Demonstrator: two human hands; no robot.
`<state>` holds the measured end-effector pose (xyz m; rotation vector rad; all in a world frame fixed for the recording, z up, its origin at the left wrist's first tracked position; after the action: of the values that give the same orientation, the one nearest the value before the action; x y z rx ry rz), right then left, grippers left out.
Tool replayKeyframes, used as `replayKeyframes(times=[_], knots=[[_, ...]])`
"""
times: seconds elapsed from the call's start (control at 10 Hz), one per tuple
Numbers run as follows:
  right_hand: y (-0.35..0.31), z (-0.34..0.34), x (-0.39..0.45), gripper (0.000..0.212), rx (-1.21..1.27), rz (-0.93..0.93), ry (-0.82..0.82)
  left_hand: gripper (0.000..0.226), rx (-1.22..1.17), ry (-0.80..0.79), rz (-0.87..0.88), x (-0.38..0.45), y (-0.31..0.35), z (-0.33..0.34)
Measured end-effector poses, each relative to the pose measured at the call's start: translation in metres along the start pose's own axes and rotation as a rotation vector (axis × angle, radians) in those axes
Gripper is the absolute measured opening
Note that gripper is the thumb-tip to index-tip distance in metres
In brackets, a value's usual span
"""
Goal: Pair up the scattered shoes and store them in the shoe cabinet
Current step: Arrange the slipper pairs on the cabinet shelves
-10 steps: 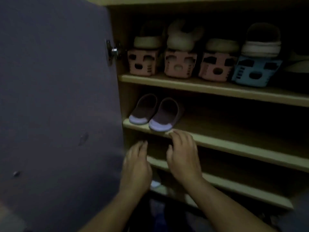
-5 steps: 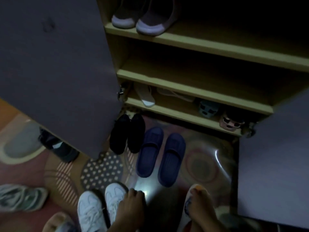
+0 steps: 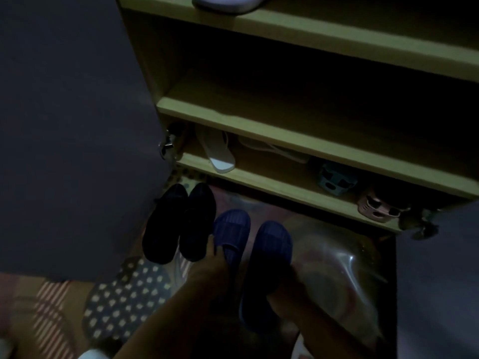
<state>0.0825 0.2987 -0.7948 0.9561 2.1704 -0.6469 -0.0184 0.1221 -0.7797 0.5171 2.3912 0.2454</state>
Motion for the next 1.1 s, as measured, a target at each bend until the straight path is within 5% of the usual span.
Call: replayKeyframes(times=[0.1, 0.3, 0.5, 0.7, 0.8, 0.9, 1.0, 1.1], knots=[[0.010, -0.013, -0.006, 0.060, 0.125, 0.029, 0.087, 0.074, -0.002, 0.011, 0.022, -0.005, 0.004, -0.008], [0.001, -0.061, -0.068, 0.061, -0.094, 0.090, 0.189, 0.079, 0.060, 0.078, 0.057, -0.073, 0.027, -0.041], [-0.024, -0.155, -0.175, 0.051, 0.140, -0.102, 0.249, 0.072, 0.050, 0.265, 0.162, -0.164, 0.059, -0.146], [-0.065, -0.245, -0.282, 0.052, 0.442, -0.353, 0.279, 0.074, -0.608, 0.672, 0.273, -0.256, 0.067, -0.236], [-0.076, -0.242, -0.316, 0.103, 0.589, -0.428, 0.176, 0.079, -1.155, 0.585, 0.333, -0.281, 0.075, -0.239], [-0.095, -0.215, -0.335, 0.116, 0.810, -0.519, -0.100, 0.059, -1.535, 0.414, 0.457, -0.299, 0.098, -0.245], [-0.120, -0.205, -0.348, 0.083, 0.964, -0.592, -0.268, 0.049, -1.628, 0.463, 0.472, -0.309, 0.105, -0.257], [-0.133, -0.207, -0.347, 0.072, 1.124, -0.630, -0.293, 0.047, -1.741, 0.400, 0.432, -0.307, 0.103, -0.258]])
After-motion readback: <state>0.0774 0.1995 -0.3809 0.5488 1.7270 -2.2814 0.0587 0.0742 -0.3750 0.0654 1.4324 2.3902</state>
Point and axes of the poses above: each hand's wrist, its own x-axis towards the middle knuckle, its own z-axis out of the palm, y = z × x, the point moved 5 cm from there along x, towards the middle knuckle, and after that the axes turned 8 degrees about z, right-handed, at the moved point
